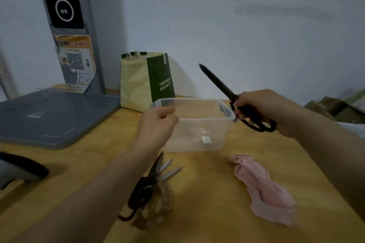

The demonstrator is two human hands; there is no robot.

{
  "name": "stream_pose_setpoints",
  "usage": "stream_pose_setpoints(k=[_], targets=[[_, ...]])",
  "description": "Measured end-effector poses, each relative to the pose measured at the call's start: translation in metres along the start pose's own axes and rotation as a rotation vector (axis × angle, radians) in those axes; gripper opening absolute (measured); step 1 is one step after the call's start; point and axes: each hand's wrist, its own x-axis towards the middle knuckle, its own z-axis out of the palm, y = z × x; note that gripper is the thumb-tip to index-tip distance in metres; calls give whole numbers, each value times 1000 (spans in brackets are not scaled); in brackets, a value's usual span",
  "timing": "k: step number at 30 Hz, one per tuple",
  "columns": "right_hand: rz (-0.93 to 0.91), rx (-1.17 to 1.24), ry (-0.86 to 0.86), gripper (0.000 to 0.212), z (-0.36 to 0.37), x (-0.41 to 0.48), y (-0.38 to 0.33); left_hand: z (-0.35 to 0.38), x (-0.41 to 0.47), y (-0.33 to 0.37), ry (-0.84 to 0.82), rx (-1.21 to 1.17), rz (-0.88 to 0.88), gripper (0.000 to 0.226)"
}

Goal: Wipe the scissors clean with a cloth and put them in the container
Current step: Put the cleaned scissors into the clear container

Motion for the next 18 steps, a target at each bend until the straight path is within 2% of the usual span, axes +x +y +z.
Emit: stream_pose_setpoints(k=[3, 4, 7, 9, 11, 18], targets=[[-104, -333, -33, 9, 0, 34, -31, -9, 26, -9, 4, 300, 95, 43], [-118, -406, -65, 19, 3, 48, -38, -11, 33, -12, -10, 341, 100, 45], [-95, -613, -181, 39, 23, 88, -51, -15, 57, -17, -68, 317, 16, 43], [-76, -698, -255, 40, 41, 110, -54, -19, 74, -20, -75, 231, -63, 28], [-64, -758, -327, 39, 58, 129, -51, -21, 91, -25, -75, 203, -110, 24], [-2, -1170, -502, 52, 111, 176, -16, -22, 114, -42, -61, 365, -69, 14]])
